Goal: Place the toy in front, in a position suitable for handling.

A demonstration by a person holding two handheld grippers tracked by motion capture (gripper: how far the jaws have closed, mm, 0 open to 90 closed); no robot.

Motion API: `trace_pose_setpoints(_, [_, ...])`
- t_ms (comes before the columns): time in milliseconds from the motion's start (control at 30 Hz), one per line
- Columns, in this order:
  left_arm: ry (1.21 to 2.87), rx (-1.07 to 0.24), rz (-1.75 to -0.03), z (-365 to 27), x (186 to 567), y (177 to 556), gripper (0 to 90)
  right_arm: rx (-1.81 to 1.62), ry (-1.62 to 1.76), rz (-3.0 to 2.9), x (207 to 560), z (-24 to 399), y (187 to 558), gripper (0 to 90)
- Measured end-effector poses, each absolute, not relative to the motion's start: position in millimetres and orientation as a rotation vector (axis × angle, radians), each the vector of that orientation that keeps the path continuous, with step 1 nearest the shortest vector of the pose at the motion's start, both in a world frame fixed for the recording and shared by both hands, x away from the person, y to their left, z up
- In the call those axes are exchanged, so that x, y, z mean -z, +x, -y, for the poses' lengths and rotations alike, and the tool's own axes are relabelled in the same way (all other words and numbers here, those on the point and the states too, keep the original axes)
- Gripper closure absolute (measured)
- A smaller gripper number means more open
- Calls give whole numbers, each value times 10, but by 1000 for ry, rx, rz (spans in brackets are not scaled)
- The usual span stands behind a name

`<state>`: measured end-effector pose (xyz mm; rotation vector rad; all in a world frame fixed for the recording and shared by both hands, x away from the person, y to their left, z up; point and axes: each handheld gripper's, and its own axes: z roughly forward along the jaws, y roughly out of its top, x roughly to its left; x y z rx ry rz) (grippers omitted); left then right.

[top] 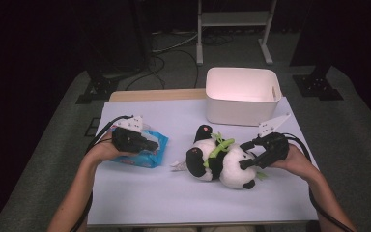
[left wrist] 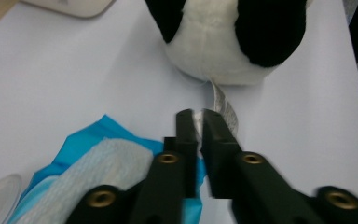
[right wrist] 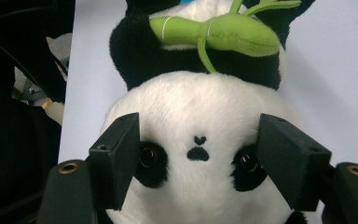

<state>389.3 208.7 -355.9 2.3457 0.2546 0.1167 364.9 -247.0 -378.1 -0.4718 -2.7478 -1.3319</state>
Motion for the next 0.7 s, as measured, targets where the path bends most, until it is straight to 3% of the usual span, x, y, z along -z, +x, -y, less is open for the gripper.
trace_pose_setpoints(333, [2384, -162, -307, -2170, 3653, 4049, 676, 1330, -471, 2744, 3782, 2474, 3661, 298])
trace_pose_setpoints(367, [2382, -172, -322, -2172, 3664, 4062, 616, 1327, -471, 2745, 3780, 2472, 3663, 298])
trace_pose_setpoints(467, [2425, -176, -330, -2172, 3712, 4108, 555, 1328, -468, 2744, 3782, 2473, 3667, 298])
trace_pose_setpoints(600, [2423, -173, -352, -2159, 3771, 4120, 545, 1331, -469, 2742, 3784, 2476, 3665, 298])
trace_pose_setpoints(700, [2438, -188, -354, -2163, 3789, 4133, 591, 1331, -469, 2742, 3785, 2477, 3666, 298])
